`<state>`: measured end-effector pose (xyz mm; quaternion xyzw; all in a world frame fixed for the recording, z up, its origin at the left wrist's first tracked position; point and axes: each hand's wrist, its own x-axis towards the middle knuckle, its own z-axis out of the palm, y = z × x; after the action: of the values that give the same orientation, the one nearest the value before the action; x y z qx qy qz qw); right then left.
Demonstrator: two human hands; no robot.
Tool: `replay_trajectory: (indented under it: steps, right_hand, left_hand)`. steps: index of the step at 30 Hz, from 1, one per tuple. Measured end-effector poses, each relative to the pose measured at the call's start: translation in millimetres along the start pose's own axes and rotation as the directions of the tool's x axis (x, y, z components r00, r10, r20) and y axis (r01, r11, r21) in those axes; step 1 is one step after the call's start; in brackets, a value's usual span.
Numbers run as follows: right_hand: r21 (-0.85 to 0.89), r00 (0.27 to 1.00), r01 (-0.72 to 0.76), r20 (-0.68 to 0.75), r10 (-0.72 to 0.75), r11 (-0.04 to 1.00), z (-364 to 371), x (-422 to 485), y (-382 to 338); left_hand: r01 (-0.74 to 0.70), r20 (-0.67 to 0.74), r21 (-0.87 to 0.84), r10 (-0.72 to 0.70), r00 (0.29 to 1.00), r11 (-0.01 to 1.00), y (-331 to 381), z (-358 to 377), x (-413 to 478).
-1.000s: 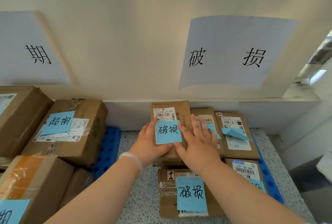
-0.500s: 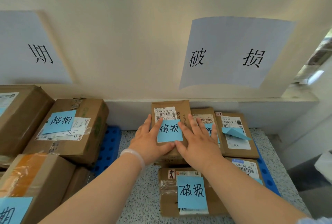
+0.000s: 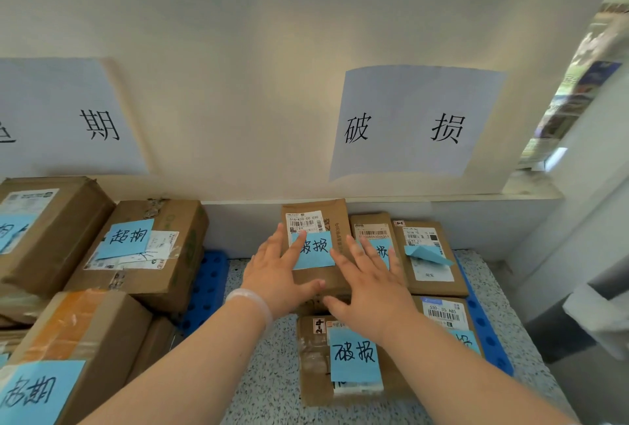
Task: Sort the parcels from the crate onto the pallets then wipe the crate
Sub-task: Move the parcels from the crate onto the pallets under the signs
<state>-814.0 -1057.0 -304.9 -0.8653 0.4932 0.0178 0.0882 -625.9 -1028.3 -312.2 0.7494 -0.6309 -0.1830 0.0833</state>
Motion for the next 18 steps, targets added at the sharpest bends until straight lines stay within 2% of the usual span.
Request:
replay_trajectory:
  steps: [5, 10, 18]
  right_hand:
    - [0.003, 0.999, -0.020, -0.038, 0.020, 1.000, -3, -32, 0]
    - [-0.004, 0.992, -0.079, -0.101, 0.078, 0.997, -6, -87, 4]
    - [0.091, 0.921, -0.336, -0.177, 0.347, 0.938, 2, -211, 17]
  left_hand:
    - [-0.072, -0.043, 0.106, 0.077, 0.996, 0.992, 23, -1, -27]
    - [-0.218, -0.056, 0.140, 0.228, 0.972, 0.966, 59, 6, -62]
    - [-0.493, -0.002, 0.192, 0.503, 0.865, 0.849, 133, 37, -127]
